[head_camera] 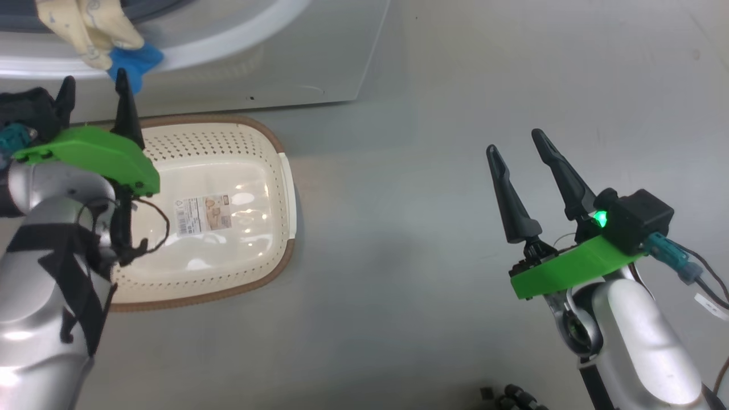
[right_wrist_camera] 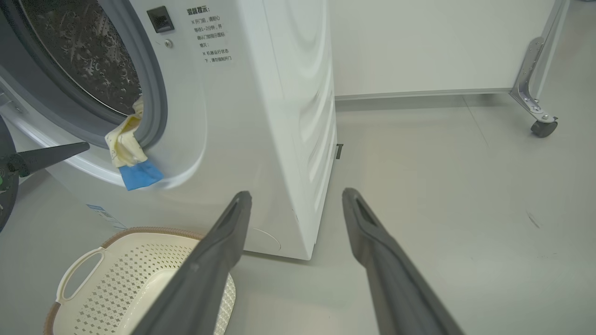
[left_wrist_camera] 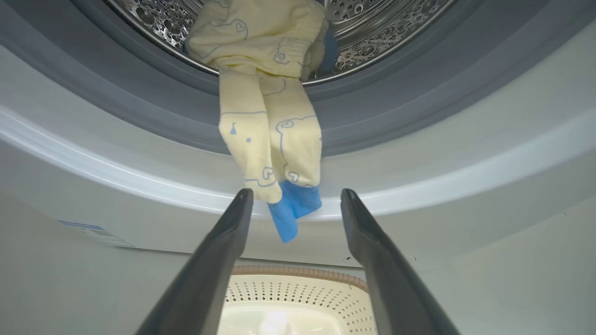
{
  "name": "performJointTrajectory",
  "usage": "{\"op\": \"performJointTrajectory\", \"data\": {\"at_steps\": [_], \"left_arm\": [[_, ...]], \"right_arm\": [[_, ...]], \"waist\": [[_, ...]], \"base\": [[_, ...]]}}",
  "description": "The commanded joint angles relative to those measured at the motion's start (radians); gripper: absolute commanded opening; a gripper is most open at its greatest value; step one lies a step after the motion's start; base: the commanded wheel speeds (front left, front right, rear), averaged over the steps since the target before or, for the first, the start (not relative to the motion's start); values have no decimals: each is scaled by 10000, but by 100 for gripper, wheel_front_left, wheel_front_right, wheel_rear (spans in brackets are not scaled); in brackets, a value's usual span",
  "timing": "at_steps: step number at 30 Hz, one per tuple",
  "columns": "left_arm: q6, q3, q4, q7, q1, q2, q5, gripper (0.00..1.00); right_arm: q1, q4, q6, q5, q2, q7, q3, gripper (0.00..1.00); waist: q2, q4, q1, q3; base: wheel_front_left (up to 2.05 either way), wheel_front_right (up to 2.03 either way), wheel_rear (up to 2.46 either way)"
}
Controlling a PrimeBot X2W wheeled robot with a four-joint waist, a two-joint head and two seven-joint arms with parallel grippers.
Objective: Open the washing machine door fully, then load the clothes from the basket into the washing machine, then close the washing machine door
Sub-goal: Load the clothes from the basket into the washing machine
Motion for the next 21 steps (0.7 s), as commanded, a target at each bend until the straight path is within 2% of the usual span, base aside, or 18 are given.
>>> {"op": "performJointTrajectory", "data": {"at_steps": [1,9,17,18,19,20,21], "left_arm": [[-46,409,-42,115,-444,464,-32,100],[-459,557,2013,652,-2142,678,-312,100],[-617,610,3509,641,-3091,853,-366,100],[-658,607,3636,613,-3174,857,-377,66],[-699,599,3754,584,-3250,850,-388,25],[-742,575,3872,588,-3317,838,-394,0],[-787,536,3984,628,-3372,821,-396,0]], "right_arm": [[-83,-220,4,91,-72,-95,247,100],[-430,-278,4,463,-72,-117,415,100],[-451,-329,4,698,-72,-119,486,100],[-450,-332,4,711,-72,-119,486,100],[-449,-333,4,720,-72,-119,479,100],[-446,-332,4,726,-72,-119,468,100],[-441,-327,4,726,-72,-119,454,100]], "waist": [[0,-298,-3,387],[0,-657,-3,907],[0,-861,-3,1004],[0,-869,-3,1004],[0,-870,-3,1000],[0,-865,-3,989],[0,-854,-3,970]], "base": [[0,0,0],[0,0,0],[0,0,0],[0,0,0],[0,0,0],[0,0,0],[0,0,0]]}}
